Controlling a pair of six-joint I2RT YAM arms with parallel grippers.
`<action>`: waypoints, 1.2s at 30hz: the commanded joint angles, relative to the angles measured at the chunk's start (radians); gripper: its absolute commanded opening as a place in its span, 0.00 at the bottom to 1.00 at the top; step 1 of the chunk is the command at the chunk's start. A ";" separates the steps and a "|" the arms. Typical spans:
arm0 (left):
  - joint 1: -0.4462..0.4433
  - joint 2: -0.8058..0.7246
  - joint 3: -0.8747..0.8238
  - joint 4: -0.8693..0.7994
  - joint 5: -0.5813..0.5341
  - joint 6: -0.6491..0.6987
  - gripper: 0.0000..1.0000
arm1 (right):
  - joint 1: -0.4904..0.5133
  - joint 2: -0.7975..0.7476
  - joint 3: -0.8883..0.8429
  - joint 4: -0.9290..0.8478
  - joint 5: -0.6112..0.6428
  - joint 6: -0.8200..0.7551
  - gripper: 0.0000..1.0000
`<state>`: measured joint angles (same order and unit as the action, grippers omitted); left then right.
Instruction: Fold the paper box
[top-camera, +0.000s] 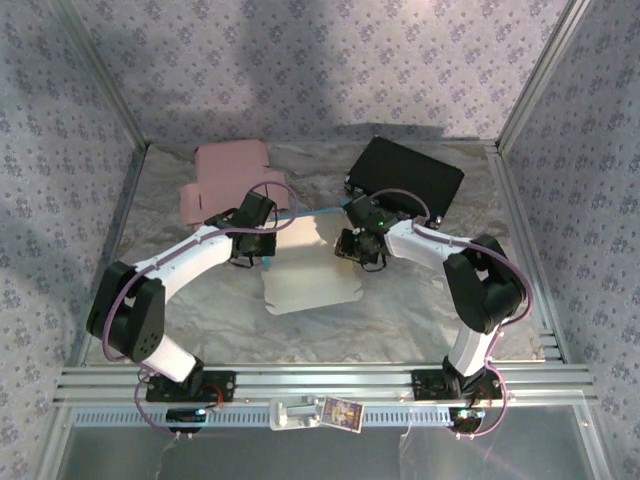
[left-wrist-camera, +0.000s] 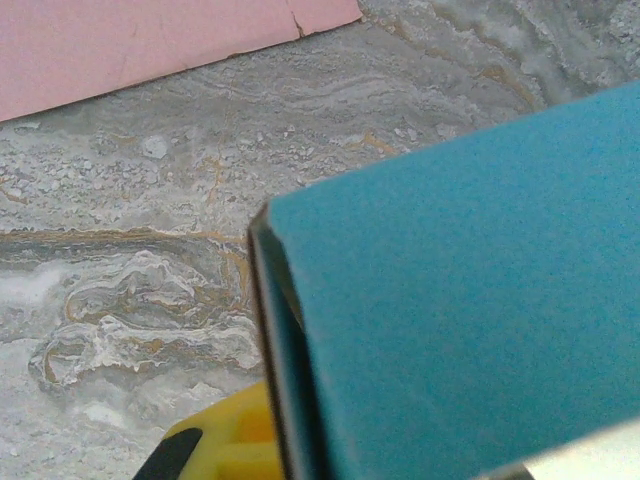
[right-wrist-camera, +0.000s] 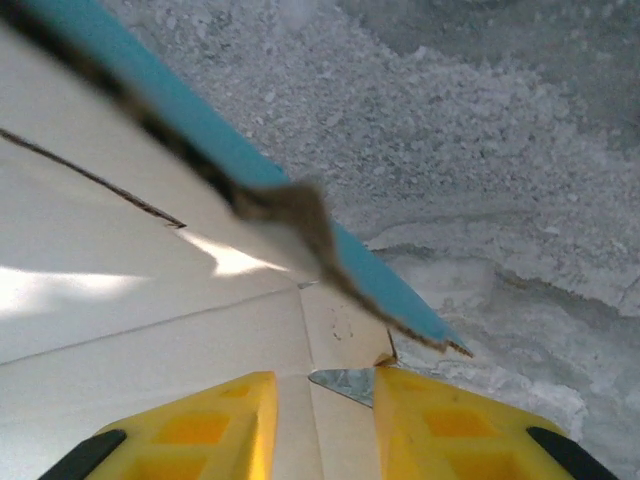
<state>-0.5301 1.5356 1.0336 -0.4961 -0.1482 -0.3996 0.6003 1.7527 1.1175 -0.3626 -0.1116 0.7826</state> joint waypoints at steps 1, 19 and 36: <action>-0.001 0.012 0.032 -0.001 0.018 0.020 0.00 | 0.011 0.018 0.051 0.007 0.009 -0.036 0.28; 0.031 0.032 0.066 -0.026 0.062 0.022 0.00 | 0.006 -0.163 -0.128 0.128 0.046 -0.071 0.28; 0.250 0.090 0.123 0.154 0.818 0.177 0.00 | -0.491 -0.425 -0.158 0.294 -0.649 -0.146 0.40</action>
<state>-0.2909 1.5898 1.0981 -0.4065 0.4450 -0.2882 0.1253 1.2716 0.9360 -0.1207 -0.5095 0.6632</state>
